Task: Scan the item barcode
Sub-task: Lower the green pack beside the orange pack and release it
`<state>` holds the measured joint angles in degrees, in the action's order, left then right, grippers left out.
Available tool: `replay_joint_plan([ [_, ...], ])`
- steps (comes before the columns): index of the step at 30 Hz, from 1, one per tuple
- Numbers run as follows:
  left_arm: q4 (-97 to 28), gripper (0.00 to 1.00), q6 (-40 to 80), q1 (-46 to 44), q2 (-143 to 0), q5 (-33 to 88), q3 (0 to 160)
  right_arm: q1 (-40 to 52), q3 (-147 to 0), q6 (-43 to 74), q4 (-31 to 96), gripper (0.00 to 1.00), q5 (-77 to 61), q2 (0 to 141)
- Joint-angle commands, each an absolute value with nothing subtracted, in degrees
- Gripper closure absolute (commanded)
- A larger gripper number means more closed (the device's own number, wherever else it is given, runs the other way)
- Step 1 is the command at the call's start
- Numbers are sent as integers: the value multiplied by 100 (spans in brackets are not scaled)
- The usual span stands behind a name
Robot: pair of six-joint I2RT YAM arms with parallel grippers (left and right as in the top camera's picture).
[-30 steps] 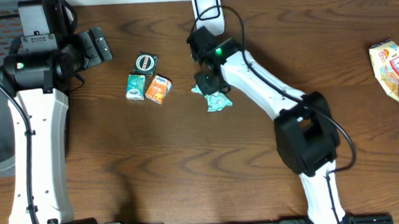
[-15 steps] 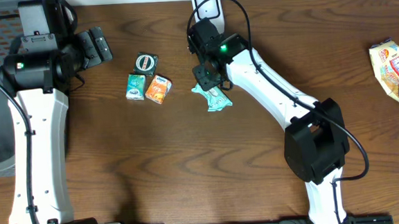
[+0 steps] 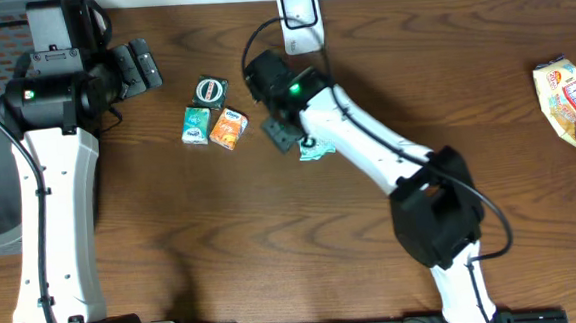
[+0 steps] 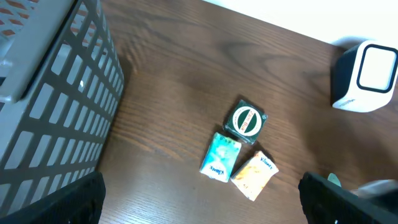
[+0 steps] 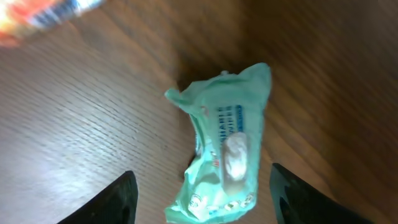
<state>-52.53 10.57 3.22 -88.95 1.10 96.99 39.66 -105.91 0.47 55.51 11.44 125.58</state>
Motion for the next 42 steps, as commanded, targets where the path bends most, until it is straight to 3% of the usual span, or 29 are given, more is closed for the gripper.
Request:
replay_joint_plan([
  [1,-5269,2,1105,320,-8927,40,9675,4246,-10514,-93,5583,36,2132,12934],
  [9,-5269,2,1105,320,-8927,38,9675,4584,-10512,36,5555,34,3745,13653],
  [13,-5269,2,1105,320,-8927,38,9675,4578,-10512,38,5568,34,3734,13808],
  [15,-5269,2,1105,320,-8927,38,9675,4574,-10512,38,5592,45,3732,13876],
  [16,-5269,2,1105,320,-8927,38,9675,4574,-10510,40,5603,68,3656,13909],
  [18,-5269,2,1105,320,-8927,38,9675,4574,-10510,40,5612,91,3496,13911],
  [19,-5269,2,1105,320,-8927,38,9675,4574,-10510,45,5603,97,3424,13911],
  [28,-5269,2,1105,320,-8927,38,9675,4451,-11483,576,6372,99,3192,13893],
  [36,-5269,2,1103,320,-8927,38,9675,3632,-13200,-676,7485,99,-342,13893],
  [42,-5269,2,1105,320,-8927,38,9675,2711,-13240,-1551,7738,99,-3916,13900],
])
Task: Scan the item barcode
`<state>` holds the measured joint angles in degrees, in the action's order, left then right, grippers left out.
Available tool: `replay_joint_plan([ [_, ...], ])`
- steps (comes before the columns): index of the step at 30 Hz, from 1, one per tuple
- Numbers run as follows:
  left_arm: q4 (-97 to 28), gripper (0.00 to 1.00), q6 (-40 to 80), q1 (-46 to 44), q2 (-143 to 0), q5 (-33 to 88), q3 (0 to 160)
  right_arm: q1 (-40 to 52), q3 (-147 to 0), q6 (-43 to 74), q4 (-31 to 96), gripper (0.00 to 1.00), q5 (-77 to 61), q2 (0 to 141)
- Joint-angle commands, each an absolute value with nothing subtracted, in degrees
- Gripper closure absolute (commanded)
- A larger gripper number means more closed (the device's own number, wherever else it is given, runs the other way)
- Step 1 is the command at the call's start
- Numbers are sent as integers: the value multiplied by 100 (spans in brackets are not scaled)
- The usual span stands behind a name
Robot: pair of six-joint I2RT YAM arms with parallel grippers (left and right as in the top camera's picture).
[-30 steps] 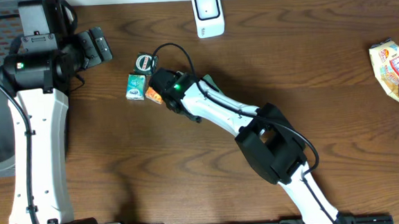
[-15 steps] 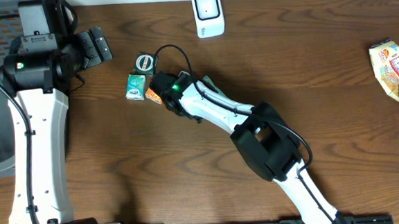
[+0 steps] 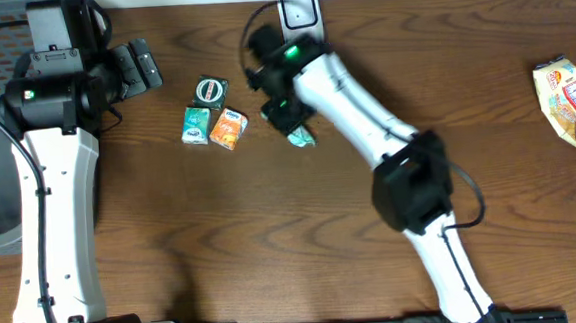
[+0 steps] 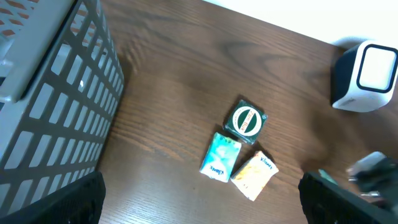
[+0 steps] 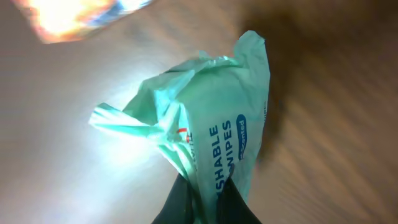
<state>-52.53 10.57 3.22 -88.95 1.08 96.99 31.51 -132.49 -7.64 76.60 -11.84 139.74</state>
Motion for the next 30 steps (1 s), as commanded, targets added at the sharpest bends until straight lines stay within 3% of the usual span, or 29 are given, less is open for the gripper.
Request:
replay_joint_plan([
  [1,-5269,2,1105,320,-8927,38,9675,2515,-13115,-1691,7738,99,-4558,13900],
  [6,-5269,2,1105,320,-8927,38,9675,1813,-12182,-1914,7599,99,-6281,13900],
  [14,-5269,2,1105,320,-8927,38,9675,1286,-10510,-1688,6705,99,-6755,13900],
  [22,-5269,2,1105,320,-8927,38,9675,808,-10427,-163,6602,81,-4587,13898],
  [25,-5269,2,1103,320,-8927,38,9675,674,-10838,-40,6971,71,-4088,13896],
  [30,-5269,2,1105,320,-8927,38,9675,687,-11780,21,7830,64,-3092,13896],
])
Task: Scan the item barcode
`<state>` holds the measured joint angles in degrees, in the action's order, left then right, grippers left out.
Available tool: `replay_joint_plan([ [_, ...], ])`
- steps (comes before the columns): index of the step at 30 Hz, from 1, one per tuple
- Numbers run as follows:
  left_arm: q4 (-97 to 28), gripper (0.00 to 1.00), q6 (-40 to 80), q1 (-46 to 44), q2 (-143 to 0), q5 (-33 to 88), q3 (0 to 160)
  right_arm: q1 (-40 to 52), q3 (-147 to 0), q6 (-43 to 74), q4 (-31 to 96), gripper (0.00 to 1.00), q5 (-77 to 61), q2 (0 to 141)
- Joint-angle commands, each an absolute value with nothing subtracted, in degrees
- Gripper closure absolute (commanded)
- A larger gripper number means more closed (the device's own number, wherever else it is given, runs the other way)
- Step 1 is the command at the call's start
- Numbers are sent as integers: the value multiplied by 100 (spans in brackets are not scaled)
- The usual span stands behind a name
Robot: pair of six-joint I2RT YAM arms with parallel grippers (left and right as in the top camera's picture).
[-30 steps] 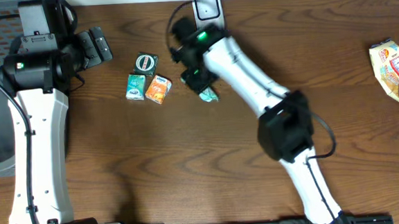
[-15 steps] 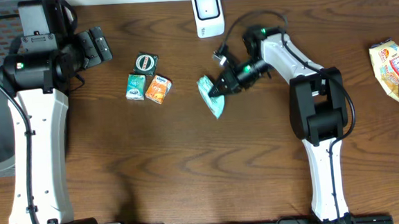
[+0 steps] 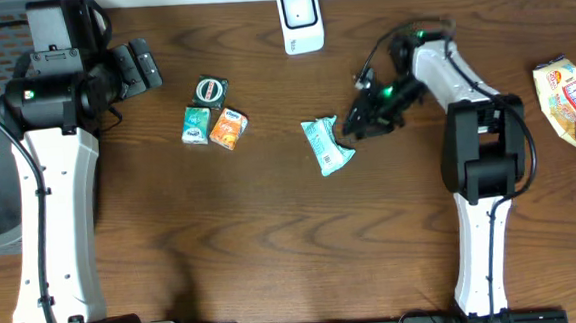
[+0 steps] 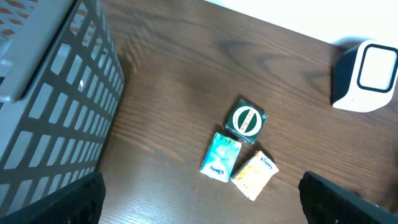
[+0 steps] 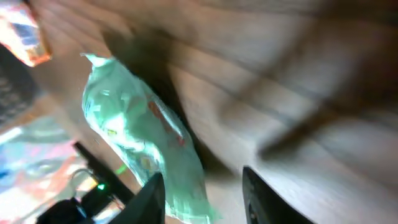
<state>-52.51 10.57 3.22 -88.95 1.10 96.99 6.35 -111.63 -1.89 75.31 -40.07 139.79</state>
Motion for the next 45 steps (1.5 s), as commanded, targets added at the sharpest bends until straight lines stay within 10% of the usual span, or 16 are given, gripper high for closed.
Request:
replay_joint_plan([
  [1,-5269,2,1105,320,-8927,38,9675,757,-12154,16,8125,64,-2941,13896],
  [9,-5269,2,1105,320,-8927,38,9675,1629,-12532,-45,8289,66,-2018,13898],
  [13,-5269,2,1103,320,-8927,38,9675,2088,-12512,530,8182,99,-864,13898],
  [45,-5269,2,1105,320,-8927,38,9675,3026,-11795,1037,7452,99,183,13898],
])
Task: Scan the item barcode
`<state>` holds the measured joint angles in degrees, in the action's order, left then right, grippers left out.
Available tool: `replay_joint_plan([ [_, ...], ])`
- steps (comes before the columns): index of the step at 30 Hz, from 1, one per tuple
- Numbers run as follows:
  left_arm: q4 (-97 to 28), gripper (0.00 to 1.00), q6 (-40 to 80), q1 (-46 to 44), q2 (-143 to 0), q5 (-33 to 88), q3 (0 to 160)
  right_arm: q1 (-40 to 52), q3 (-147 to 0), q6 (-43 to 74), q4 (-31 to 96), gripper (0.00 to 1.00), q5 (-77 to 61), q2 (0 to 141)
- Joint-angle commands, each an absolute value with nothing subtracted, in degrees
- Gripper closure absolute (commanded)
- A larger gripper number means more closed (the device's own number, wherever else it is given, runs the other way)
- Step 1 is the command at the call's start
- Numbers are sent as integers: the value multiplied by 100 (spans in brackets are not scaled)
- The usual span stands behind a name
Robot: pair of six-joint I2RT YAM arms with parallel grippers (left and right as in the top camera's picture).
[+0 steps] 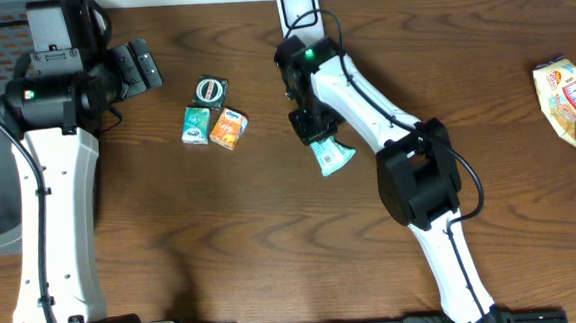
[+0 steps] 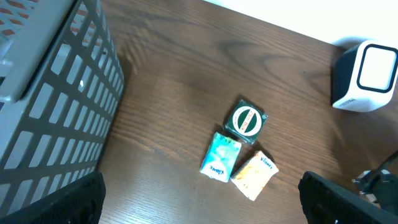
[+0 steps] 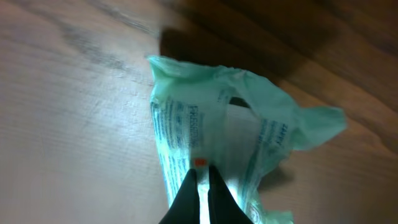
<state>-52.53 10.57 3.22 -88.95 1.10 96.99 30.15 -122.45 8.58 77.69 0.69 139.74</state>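
The green wipes pack (image 1: pixel 331 158) is crumpled near the middle of the table, printed side toward the right wrist camera (image 3: pixel 217 137). My right gripper (image 1: pixel 311 130) reaches down on its upper end and is shut on the pack's film (image 3: pixel 200 177). The white barcode scanner (image 1: pixel 299 7) stands at the back edge, a little above that gripper, and also shows in the left wrist view (image 2: pixel 367 76). My left gripper (image 1: pixel 139 67) hangs open at the far left, holding nothing (image 2: pixel 199 196).
A round green tin (image 1: pixel 211 91), a teal tissue pack (image 1: pixel 197 125) and an orange pack (image 1: pixel 228 128) lie left of the wipes. A grey wire basket (image 2: pixel 50 93) stands at the left edge. A snack bag (image 1: pixel 572 101) lies far right.
My right gripper was open to the right of the pack, which lay loose on the table. Now it is over the pack's upper end and shut on it. The left arm is unchanged.
My right gripper stood open over the wipes pack, then was shut on it closer to the scanner. Later the pack lay on the table further right with the gripper open beside it. Now the gripper is shut on the pack again.
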Motion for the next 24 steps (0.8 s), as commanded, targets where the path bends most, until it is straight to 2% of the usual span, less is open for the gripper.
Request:
replay_joint_plan([
  [1,-5269,3,1103,320,-8927,38,9675,3015,-11679,1083,7352,99,202,13898],
  [5,-5269,2,1105,320,-8927,38,9675,2956,-11721,1063,7251,99,204,13898],
  [15,-5269,2,1103,320,-8927,38,9675,2832,-13351,805,8750,96,222,13898],
  [24,-5269,2,1103,320,-8927,38,9675,2926,-12713,810,8753,98,183,13898],
])
